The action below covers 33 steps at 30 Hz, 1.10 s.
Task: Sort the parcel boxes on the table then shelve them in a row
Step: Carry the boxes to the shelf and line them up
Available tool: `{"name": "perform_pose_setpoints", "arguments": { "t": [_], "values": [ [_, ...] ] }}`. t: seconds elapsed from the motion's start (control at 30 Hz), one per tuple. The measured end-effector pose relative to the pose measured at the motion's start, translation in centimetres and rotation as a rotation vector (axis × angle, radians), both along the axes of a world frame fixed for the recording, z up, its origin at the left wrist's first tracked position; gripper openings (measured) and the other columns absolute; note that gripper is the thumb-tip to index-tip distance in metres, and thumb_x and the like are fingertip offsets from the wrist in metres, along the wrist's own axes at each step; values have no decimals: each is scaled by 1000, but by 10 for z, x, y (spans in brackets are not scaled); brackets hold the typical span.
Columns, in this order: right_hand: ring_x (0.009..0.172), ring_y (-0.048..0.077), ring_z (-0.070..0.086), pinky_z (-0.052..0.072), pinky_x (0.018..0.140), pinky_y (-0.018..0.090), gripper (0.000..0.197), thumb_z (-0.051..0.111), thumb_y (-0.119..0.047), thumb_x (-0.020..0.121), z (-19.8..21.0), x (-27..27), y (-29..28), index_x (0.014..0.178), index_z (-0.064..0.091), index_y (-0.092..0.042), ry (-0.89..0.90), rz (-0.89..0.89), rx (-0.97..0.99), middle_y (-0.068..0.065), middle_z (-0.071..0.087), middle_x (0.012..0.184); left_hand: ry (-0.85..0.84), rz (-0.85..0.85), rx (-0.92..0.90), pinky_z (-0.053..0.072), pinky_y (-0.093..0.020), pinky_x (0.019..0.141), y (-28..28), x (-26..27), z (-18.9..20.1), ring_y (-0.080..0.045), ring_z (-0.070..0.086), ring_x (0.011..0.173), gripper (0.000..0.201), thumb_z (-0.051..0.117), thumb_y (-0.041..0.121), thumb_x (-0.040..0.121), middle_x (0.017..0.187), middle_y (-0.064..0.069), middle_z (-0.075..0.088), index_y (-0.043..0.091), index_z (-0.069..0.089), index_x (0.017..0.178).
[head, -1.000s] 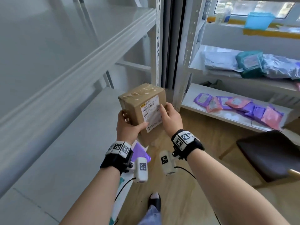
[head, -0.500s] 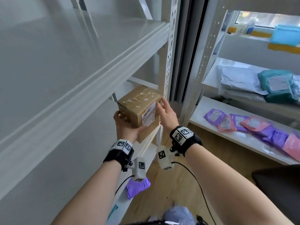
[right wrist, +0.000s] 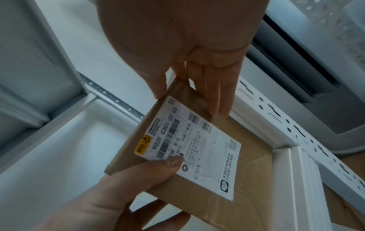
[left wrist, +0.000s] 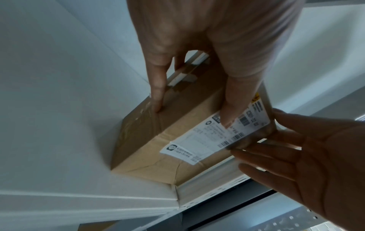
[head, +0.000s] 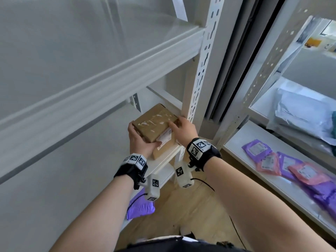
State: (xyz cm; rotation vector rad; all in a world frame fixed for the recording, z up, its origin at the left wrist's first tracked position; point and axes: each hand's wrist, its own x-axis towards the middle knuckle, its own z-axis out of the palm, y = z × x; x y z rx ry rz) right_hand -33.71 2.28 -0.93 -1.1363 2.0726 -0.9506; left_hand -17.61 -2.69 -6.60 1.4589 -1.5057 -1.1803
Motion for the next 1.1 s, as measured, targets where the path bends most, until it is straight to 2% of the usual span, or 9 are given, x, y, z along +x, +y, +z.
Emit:
{"name": "perform_pose_setpoints", "arguments": {
  "t": [0.07, 0.2, 0.3, 0.4, 0.5, 0.67, 0.83, 0.97, 1.1],
  "values": [
    [105, 26, 63, 49, 84, 31, 41, 56, -42, 98, 0, 1, -2, 123, 59, -10, 81, -5, -6, 7, 67, 113, -27, 14, 12, 41, -38, 111, -2, 0, -1, -22, 49, 128, 131, 95, 10, 53, 148, -9, 35, 23, 8, 149],
    [95, 25, 64, 53, 79, 32, 37, 60, -37, 94, 2, 1, -3, 127, 59, -20, 312, 30, -78, 3, 69, 107, -46, 17, 28, 43, -47, 109, -3, 2, -3, -23, 51, 126, 130, 97, 10, 47, 145, -7, 40, 36, 14, 144],
    [87, 21, 63, 46, 68, 28, 18, 63, -28, 91, 8, -1, -4, 106, 67, -20, 477, 94, -187, -3, 66, 102, -40, -3, 27, 46, -49, 106, 5, 3, -5, -25, 52, 125, 125, 96, 9, 47, 143, -7, 39, 39, 17, 140],
    [85, 20, 63, 52, 71, 30, 15, 63, -28, 91, 9, -3, -7, 102, 72, -22, 454, 125, -175, -3, 67, 98, -69, 13, 16, 42, -43, 109, 12, 1, -4, -24, 48, 127, 126, 94, 7, 53, 146, -8, 35, 29, 12, 146],
    [83, 22, 63, 53, 72, 32, 17, 62, -30, 92, 10, -4, -7, 102, 72, -23, 476, 136, -150, -1, 67, 96, -72, 12, 14, 40, -31, 105, 15, -1, 0, -23, 46, 127, 125, 93, 4, 56, 147, -10, 33, 21, 11, 149],
    [83, 20, 60, 51, 65, 30, 18, 57, -26, 93, 7, -2, -1, 90, 73, -18, 656, 186, -213, -6, 68, 94, -79, 1, 41, 41, -33, 107, 24, -6, 4, -25, 47, 127, 126, 93, 4, 55, 147, -11, 32, 20, 10, 149],
    [86, 26, 55, 50, 75, 38, 18, 61, -14, 88, -2, 2, 3, 96, 77, -16, 709, 205, -351, -3, 73, 103, -53, -6, 40, 36, -23, 100, 32, -8, 7, -18, 45, 125, 131, 93, 2, 57, 151, -13, 29, 24, 6, 152],
    [99, 28, 58, 48, 89, 43, 24, 64, -19, 88, 0, 5, 5, 111, 73, -17, 667, 218, -325, -2, 72, 110, -88, 7, 62, 31, -32, 111, 37, -3, 10, -26, 33, 142, 138, 95, 13, 59, 157, -14, 21, 27, -2, 155],
    [102, 31, 59, 48, 88, 45, 26, 66, -14, 82, 8, 19, 2, 107, 72, -12, 643, 202, -396, 3, 71, 105, -171, 21, 89, 34, -36, 109, 41, 6, 18, -27, 33, 142, 134, 94, 24, 61, 157, -14, 23, 26, 0, 156]
  ]
}}
